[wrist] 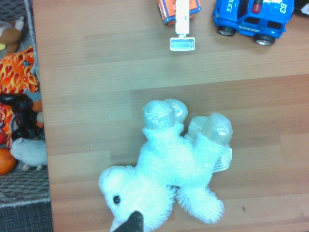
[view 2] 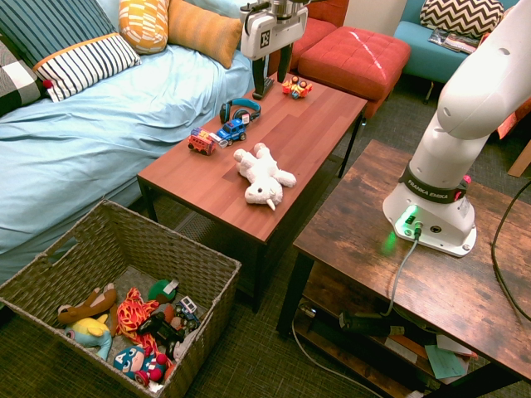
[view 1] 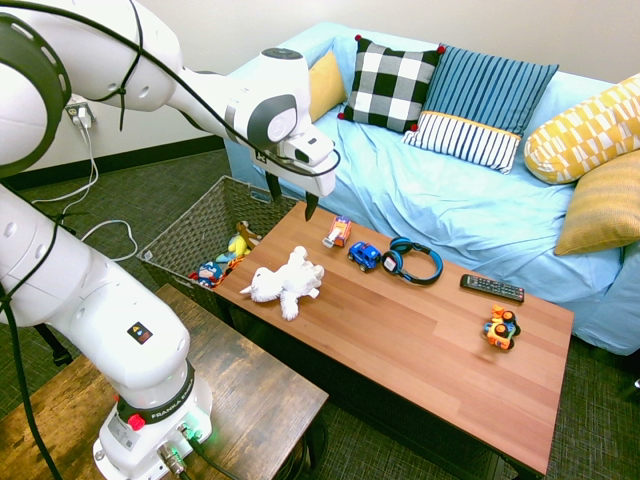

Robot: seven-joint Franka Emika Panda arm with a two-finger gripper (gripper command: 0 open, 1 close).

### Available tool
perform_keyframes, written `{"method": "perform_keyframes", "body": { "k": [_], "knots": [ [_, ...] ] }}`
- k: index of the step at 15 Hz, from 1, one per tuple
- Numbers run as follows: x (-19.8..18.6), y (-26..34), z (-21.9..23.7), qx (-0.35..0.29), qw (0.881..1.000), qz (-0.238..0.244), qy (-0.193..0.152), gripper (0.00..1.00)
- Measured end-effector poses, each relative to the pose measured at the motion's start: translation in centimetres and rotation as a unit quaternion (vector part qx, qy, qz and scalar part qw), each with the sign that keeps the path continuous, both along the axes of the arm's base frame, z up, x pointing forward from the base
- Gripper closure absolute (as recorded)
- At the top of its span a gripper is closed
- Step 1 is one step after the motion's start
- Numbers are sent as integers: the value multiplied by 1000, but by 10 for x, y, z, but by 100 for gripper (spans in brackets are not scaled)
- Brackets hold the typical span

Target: Put the stuffed toy in the basket

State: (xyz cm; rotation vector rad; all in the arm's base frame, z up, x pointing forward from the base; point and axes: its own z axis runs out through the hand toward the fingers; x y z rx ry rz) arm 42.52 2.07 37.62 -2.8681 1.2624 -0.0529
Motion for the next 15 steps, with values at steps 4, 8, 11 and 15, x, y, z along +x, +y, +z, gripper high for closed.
{"method": "perform_keyframes", "body": {
  "k": [4,8,11,15],
  "knots": [
    [4,0,-8,1,1000,-12,1,0],
    [13,-2,-30,5,998,-65,-1,0],
    [19,6,-53,8,995,-96,-1,0],
    [23,26,-92,5,992,-128,11,0]
  ]
}}
